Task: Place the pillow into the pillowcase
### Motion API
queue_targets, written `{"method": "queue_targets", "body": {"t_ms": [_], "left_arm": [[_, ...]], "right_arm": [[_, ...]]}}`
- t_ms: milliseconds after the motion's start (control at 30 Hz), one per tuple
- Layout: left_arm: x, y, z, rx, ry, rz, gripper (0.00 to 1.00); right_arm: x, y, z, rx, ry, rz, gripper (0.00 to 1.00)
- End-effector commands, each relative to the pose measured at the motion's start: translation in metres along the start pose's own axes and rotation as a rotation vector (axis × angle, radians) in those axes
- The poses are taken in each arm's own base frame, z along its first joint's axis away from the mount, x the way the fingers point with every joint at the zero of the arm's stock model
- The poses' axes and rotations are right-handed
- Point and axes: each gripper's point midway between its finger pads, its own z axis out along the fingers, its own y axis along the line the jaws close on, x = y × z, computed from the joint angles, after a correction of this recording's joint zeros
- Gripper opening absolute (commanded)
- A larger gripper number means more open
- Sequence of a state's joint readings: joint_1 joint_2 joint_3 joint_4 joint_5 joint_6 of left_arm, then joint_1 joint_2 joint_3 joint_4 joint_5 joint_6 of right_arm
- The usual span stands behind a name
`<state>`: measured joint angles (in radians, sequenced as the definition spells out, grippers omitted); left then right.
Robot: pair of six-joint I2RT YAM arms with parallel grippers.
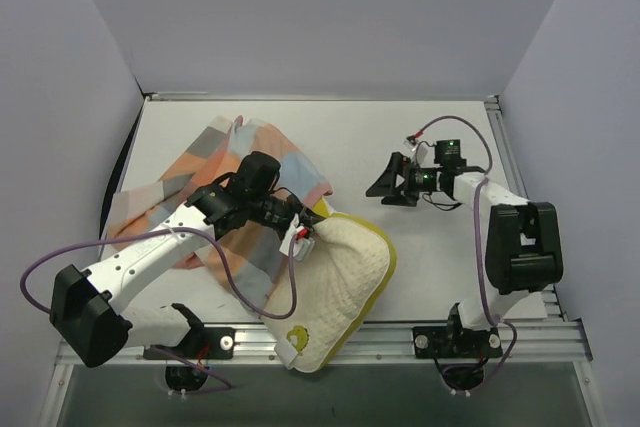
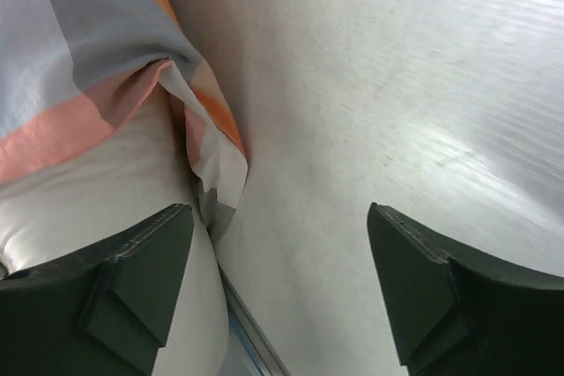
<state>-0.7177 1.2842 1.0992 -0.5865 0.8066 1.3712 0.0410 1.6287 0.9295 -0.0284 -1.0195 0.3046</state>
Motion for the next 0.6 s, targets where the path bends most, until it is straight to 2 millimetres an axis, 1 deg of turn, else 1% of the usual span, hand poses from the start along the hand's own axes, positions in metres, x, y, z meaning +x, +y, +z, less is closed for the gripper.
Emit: {"method": "queue_targets", "body": {"t_ms": [0,33,67,167,200,233,267,300,333,367,400,433,467,500,533,567], "left_arm": [[-0.025,0.04,-0.002,-0.158,-0.073,0.184,0.0],[-0.028,0.042,-0.003,-0.168,-0.075,0.214,0.0],[-0.031,0.044,-0.005,-0.178,-0.077,0.226,0.0],[-0.033,0.05,-0.008,-0.194,-0.071,0.227,0.0],[-0.034,0.05,-0.008,-0.193,-0.072,0.228,0.0],[-0.034,0.05,-0.006,-0.189,-0.076,0.233,0.0],[-0.036,0.049,-0.006,-0.186,-0.079,0.238,0.0],[-0.035,0.046,-0.005,-0.181,-0.082,0.239,0.0],[-0.037,0.044,-0.002,-0.174,-0.088,0.247,0.0],[-0.039,0.041,-0.002,-0.17,-0.094,0.251,0.0],[-0.038,0.038,-0.001,-0.163,-0.097,0.242,0.0],[-0.037,0.036,0.0,-0.16,-0.097,0.236,0.0],[-0.037,0.035,0.0,-0.161,-0.094,0.232,0.0],[-0.035,0.033,0.001,-0.157,-0.089,0.215,0.0],[-0.033,0.034,0.0,-0.163,-0.073,0.2,0.0],[-0.023,0.038,-0.002,-0.177,-0.031,0.167,0.0]], "right_arm": [[0.005,0.026,0.037,-0.037,-0.002,-0.106,0.89],[0.009,0.03,0.043,-0.042,0.0,-0.129,0.9],[0.023,0.044,0.056,-0.07,0.025,-0.186,0.95],[0.034,0.068,0.068,-0.123,0.019,-0.31,0.97],[0.039,0.079,0.074,-0.134,0.009,-0.358,1.0],[0.04,0.084,0.078,-0.139,-0.003,-0.386,1.0],[0.034,0.092,0.082,-0.144,-0.027,-0.418,1.0],[0.034,0.094,0.091,-0.139,-0.022,-0.415,1.0],[0.022,0.087,0.096,-0.08,-0.069,-0.4,0.99],[0.012,0.088,0.101,-0.078,-0.099,-0.391,0.98],[0.0,0.083,0.106,-0.066,-0.117,-0.356,0.95],[-0.009,0.078,0.108,-0.044,-0.142,-0.333,0.92],[-0.02,0.086,0.108,-0.083,-0.177,-0.339,0.74],[-0.023,0.089,0.108,-0.118,-0.177,-0.329,0.58],[-0.03,0.09,0.1,-0.139,-0.197,-0.278,0.41],[-0.033,0.107,0.089,-0.212,-0.211,-0.309,0.11]]}}
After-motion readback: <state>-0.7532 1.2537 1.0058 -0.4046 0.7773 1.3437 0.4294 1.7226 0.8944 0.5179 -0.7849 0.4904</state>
